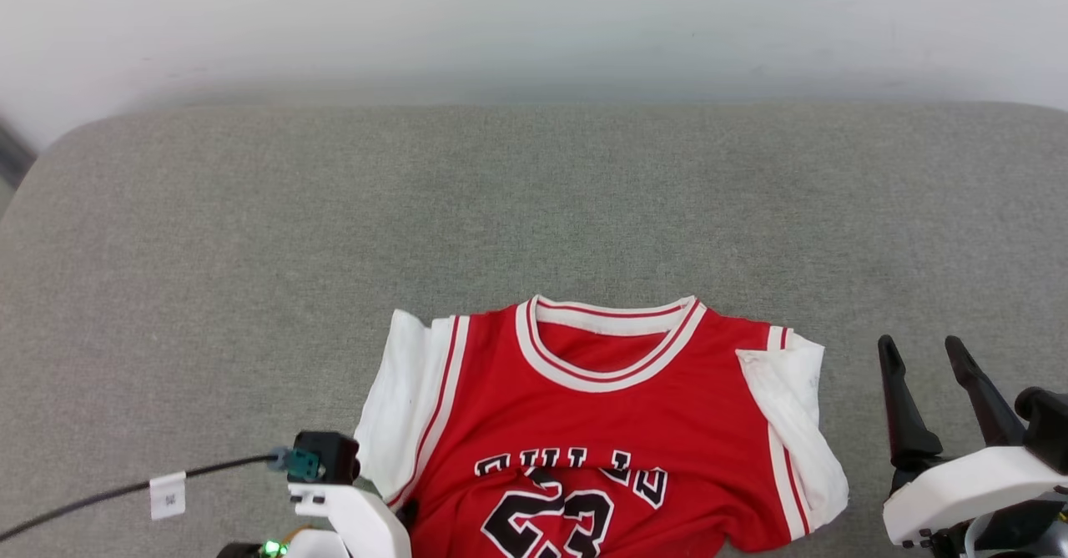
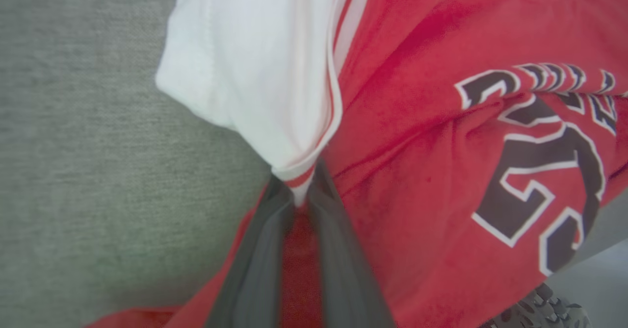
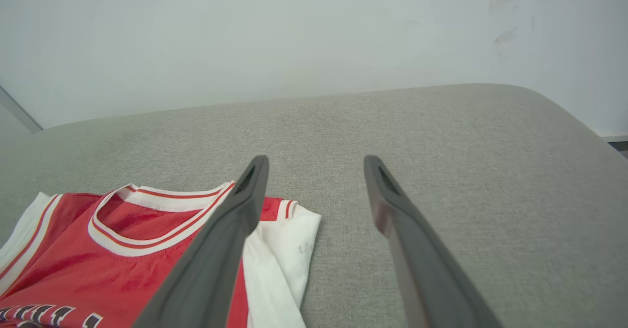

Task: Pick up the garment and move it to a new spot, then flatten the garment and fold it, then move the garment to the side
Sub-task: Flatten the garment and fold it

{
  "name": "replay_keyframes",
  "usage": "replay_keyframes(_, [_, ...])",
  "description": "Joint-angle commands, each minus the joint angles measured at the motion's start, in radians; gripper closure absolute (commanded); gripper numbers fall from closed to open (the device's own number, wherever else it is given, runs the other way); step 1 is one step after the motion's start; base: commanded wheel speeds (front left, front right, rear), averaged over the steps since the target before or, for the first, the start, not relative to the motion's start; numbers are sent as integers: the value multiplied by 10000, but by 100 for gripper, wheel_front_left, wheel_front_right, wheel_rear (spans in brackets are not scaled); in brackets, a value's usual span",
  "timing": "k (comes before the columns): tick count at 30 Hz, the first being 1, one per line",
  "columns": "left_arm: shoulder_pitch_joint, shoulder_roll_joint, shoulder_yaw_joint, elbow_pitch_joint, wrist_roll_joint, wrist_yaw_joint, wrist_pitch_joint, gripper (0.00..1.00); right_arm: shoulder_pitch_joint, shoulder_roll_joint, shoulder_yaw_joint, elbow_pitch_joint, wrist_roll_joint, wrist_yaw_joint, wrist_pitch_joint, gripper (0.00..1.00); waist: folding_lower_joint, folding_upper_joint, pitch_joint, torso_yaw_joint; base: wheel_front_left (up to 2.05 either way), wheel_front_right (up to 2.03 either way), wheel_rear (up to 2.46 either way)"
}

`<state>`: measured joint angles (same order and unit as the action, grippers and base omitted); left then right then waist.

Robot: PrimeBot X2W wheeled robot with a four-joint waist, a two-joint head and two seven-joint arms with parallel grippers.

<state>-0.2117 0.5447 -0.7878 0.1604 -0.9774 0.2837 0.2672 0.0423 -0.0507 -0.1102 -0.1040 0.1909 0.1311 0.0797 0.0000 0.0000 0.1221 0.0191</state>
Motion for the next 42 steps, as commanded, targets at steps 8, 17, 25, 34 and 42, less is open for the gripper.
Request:
replay_keyframes(8, [566, -258, 406, -168, 301, 577, -1396, 0, 430, 11, -285, -56, -158, -5, 253, 0, 0, 0, -641, -124, 0, 0, 0])
replay_keyframes(17, [350, -178, 883, -820, 1361, 923, -3569, 0, 936, 9, -337, -251, -169, -5, 697, 0, 0, 0, -1301, -108, 0, 0, 0])
replay_keyframes(25, [244, -225, 1458, -1203, 1930, 1002, -4990, 0, 1144, 6, -412, -155, -5, -5, 1425, 0, 0, 0, -1440, -138, 0, 0, 0])
replay_keyframes(34, [157, -272, 2041, -1717, 2547, 1068, -5286, 0, 910, -76, -1060, 711, 609, -5, 2959, 0, 0, 0, -1026, 324, 0, 0, 0])
replay_keyframes(42, [-135, -480, 2290, -1930, 2883, 944, -5326, 0, -671, -909, -928, 1783, 1541, -5, 5544, 0, 0, 0, -116, 923, 0, 0, 0])
